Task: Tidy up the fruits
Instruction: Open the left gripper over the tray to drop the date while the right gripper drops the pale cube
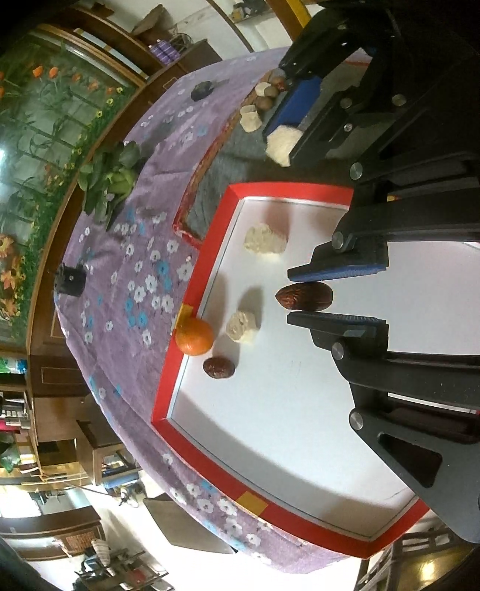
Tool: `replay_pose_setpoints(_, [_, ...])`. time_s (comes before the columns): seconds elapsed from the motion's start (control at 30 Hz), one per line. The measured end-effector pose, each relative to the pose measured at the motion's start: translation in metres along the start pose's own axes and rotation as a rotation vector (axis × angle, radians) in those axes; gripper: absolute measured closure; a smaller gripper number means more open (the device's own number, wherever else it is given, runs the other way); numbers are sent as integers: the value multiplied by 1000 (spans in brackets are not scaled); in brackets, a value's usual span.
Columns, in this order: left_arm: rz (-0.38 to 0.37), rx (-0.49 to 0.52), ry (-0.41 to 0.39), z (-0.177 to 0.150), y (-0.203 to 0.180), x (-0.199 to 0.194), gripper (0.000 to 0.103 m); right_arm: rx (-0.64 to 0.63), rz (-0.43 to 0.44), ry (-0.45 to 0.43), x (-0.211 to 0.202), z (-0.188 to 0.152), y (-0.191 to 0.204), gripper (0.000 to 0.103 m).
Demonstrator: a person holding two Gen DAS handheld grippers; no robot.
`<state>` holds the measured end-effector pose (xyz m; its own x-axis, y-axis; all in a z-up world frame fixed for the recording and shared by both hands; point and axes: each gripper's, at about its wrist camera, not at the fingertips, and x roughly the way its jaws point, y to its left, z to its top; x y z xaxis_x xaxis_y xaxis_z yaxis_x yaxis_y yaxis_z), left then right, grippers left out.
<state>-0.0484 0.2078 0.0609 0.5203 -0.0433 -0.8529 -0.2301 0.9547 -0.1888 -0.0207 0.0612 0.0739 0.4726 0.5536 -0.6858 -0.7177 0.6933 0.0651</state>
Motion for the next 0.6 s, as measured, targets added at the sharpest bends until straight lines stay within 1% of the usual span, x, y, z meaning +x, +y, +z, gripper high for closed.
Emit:
replay_pose_setpoints(0.3, [4, -24, 31, 1, 14, 13, 88, -30, 48, 57, 37, 10, 13, 75])
replay_pose_setpoints(0.43, [15, -27, 40, 0, 18, 18, 87, -54, 70, 74, 45, 9, 19, 75])
replay_pose_setpoints(0.53, [46, -35, 26, 1, 20, 19, 88, -50, 92, 77, 49, 6, 19, 75])
replay_pose_setpoints(0.6, [52, -31, 29, 0, 19, 21, 87, -37, 97, 90, 54, 3, 15, 75])
